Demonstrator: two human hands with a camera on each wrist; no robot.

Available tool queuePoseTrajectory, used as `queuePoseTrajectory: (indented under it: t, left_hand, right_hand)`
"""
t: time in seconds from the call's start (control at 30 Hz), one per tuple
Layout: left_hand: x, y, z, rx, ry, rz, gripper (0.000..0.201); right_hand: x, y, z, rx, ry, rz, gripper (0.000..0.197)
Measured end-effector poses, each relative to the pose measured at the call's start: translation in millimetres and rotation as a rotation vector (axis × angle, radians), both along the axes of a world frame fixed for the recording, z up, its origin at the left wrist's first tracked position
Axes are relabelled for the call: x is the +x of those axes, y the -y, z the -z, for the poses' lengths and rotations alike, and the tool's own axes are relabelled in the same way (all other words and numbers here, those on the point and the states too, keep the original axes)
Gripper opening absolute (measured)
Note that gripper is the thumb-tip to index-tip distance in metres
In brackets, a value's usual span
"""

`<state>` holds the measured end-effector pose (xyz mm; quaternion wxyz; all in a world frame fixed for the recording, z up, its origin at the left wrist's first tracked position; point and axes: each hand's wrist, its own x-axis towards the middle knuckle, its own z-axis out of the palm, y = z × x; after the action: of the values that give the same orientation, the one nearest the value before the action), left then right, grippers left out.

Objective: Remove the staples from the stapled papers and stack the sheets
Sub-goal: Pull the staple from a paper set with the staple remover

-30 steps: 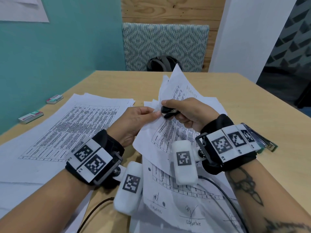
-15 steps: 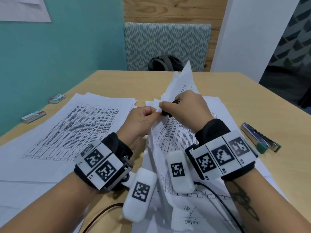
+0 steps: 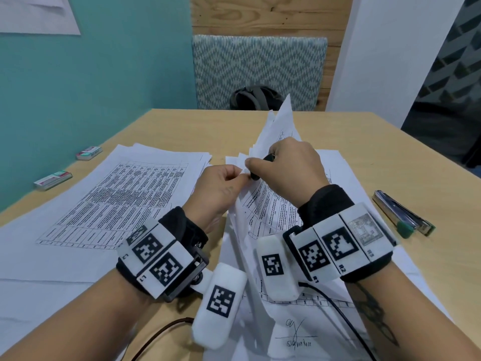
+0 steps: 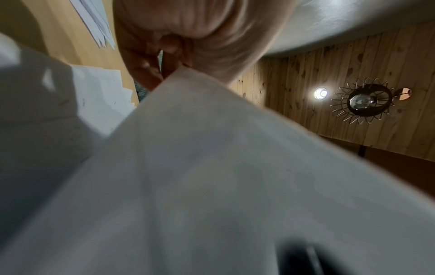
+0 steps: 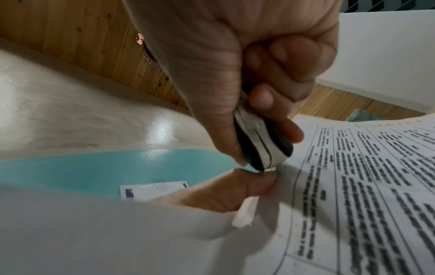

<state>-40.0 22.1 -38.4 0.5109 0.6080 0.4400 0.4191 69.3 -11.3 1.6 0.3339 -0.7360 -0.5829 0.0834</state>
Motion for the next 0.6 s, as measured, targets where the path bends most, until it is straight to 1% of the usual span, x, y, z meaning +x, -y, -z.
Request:
queuePoseTrajectory:
  t: [0.1, 0.17, 0.3, 0.33, 0.37, 0.4, 0.43, 0.5, 0.6]
  left_hand:
    - [-6, -3, -3, -0.099, 0.038, 0.117, 0.009]
    - [-11, -4, -4, -0.166, 0.068, 0.207, 0.009]
    - [-19, -10, -2, -0.193, 0.112, 0.271, 0.016]
    - [-20, -10, -2, -0.184, 0.119, 0.278, 0.013]
    - [-19, -9, -3, -0.175, 0.124, 0.275, 0.006]
    - [-18, -8, -3, -0.145, 0.107, 0.254, 0.006]
    - [-16, -6, -4, -0.115, 0.079, 0.221, 0.009]
    - [-11, -4, -3, -0.044, 0.011, 0.165, 0.01]
    - [-4, 0, -2, 0.006, -0.013, 0.12, 0.028]
  right_hand:
    - [1, 0, 0, -0.002, -0.032, -0.026, 0.032]
    - [4, 0, 0, -0.003, -0.082, -0.053, 0.034]
    - [10, 1, -1, -0.034, -0.238, -0.137, 0.037]
    - [12, 1, -1, -0.042, -0.289, -0.153, 0.039]
    - [13, 1, -2, -0.049, -0.335, -0.164, 0.045]
    - [14, 1, -1, -0.052, -0.373, -0.168, 0.049]
    - [14, 1, -1, -0.057, -0.388, -0.162, 0.047]
    - [13, 0, 0, -0.057, -0.358, -0.134, 0.04]
    - [9, -2, 3, -0.005, -0.273, -0.111, 0.042]
